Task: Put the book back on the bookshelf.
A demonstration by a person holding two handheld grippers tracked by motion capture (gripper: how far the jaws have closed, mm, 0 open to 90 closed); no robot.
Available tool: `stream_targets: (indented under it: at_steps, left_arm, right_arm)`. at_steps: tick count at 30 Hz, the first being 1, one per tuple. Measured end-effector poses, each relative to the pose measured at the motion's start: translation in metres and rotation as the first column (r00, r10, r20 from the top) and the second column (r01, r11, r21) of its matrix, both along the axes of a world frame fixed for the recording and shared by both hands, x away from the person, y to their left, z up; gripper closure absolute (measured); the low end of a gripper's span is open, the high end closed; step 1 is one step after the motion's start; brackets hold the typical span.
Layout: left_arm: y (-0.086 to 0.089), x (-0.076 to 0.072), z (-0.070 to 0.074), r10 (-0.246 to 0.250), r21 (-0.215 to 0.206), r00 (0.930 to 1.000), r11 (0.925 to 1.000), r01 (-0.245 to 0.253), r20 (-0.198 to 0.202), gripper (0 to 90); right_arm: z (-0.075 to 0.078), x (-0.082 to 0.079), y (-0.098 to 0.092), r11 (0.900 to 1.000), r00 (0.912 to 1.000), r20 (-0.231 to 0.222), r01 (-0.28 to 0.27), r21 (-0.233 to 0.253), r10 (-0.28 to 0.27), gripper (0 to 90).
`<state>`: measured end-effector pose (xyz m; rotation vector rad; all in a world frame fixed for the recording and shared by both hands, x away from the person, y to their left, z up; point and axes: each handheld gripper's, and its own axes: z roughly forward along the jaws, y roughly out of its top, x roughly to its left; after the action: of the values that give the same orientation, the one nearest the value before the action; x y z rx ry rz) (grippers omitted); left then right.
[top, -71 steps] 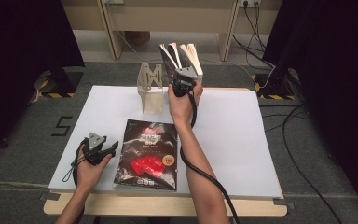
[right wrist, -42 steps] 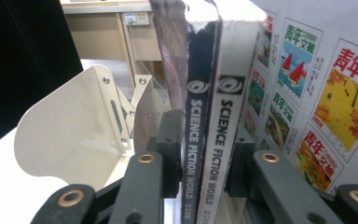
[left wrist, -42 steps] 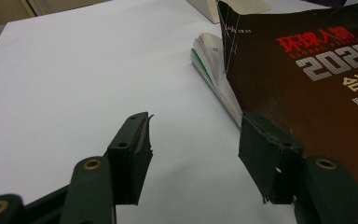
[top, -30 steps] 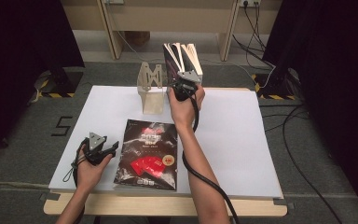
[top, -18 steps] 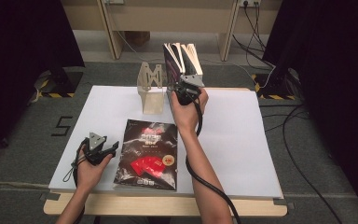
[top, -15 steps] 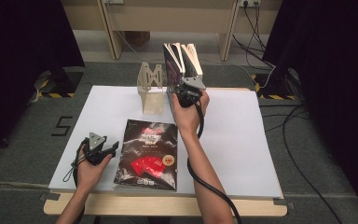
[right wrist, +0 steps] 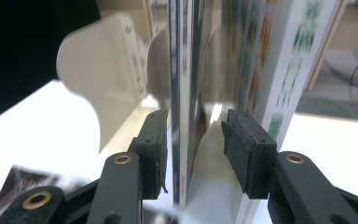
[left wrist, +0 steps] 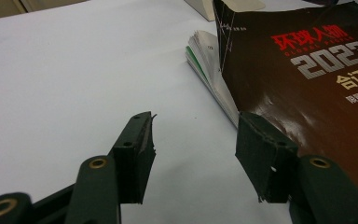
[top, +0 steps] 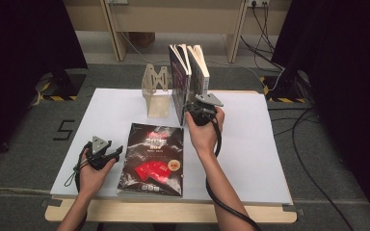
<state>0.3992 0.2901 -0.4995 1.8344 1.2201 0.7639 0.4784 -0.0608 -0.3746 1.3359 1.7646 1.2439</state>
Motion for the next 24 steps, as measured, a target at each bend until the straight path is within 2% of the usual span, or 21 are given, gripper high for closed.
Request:
stream_targets:
  at_steps: [3, 7, 8, 10, 11, 14, 15, 18, 21, 24]
  left_arm:
    - [0.001, 0.002, 0.000, -0.009, -0.017, 0.9998, 0.9998, 0.009, -0.016, 48.9]
    - [0.000, 0.004, 0.000, -0.018, -0.049, 0.9986, 0.9987, 0.016, -0.049, 52.8]
    - [-0.001, 0.005, 0.000, -0.018, -0.078, 0.9980, 0.9969, 0.014, -0.060, 52.9]
    - [-0.003, 0.007, 0.001, -0.031, -0.151, 0.9970, 0.9884, 0.020, -0.071, 52.2]
    - [-0.005, 0.008, 0.001, -0.034, -0.159, 0.9963, 0.9870, 0.021, -0.080, 52.1]
    - [-0.010, 0.013, 0.000, -0.023, -0.130, 0.9932, 0.9915, 0.008, -0.114, 51.7]
    - [-0.011, 0.015, 0.000, -0.018, -0.134, 0.9926, 0.9910, 0.002, -0.120, 51.7]
    - [-0.012, 0.020, 0.000, -0.014, -0.159, 0.9890, 0.9872, -0.010, -0.147, 51.2]
    - [-0.015, 0.025, -0.002, -0.016, -0.165, 0.9835, 0.9862, -0.014, -0.180, 50.3]
    - [-0.018, 0.029, -0.002, -0.020, -0.171, 0.9809, 0.9851, -0.014, -0.193, 49.8]
  right_arm:
    - [-0.011, -0.007, -0.005, 1.000, 0.9982, -0.053, -0.028, 0.010, 0.028, 59.7]
    - [-0.029, -0.013, -0.013, 0.998, 0.9884, -0.141, -0.058, 0.001, 0.057, 59.8]
    - [-0.035, -0.014, -0.015, 0.998, 0.9831, -0.170, -0.068, 0.011, 0.069, 59.8]
    - [-0.045, -0.016, -0.018, 0.997, 0.9738, -0.214, -0.077, 0.009, 0.077, 59.8]
    - [-0.050, -0.017, -0.019, 0.997, 0.9702, -0.229, -0.081, 0.004, 0.080, 59.8]
    - [-0.064, -0.021, -0.021, 0.995, 0.9527, -0.287, -0.099, 0.016, 0.099, 59.8]
    - [-0.069, -0.022, -0.021, 0.994, 0.9503, -0.294, -0.106, 0.005, 0.103, 59.8]
    - [-0.079, -0.025, -0.019, 0.991, 0.9329, -0.337, -0.132, 0.010, 0.128, 59.7]
    - [-0.087, -0.026, -0.017, 0.986, 0.9154, -0.370, -0.164, 0.014, 0.158, 59.3]
    - [-0.091, -0.026, -0.015, 0.985, 0.9067, -0.387, -0.175, 0.015, 0.167, 58.8]
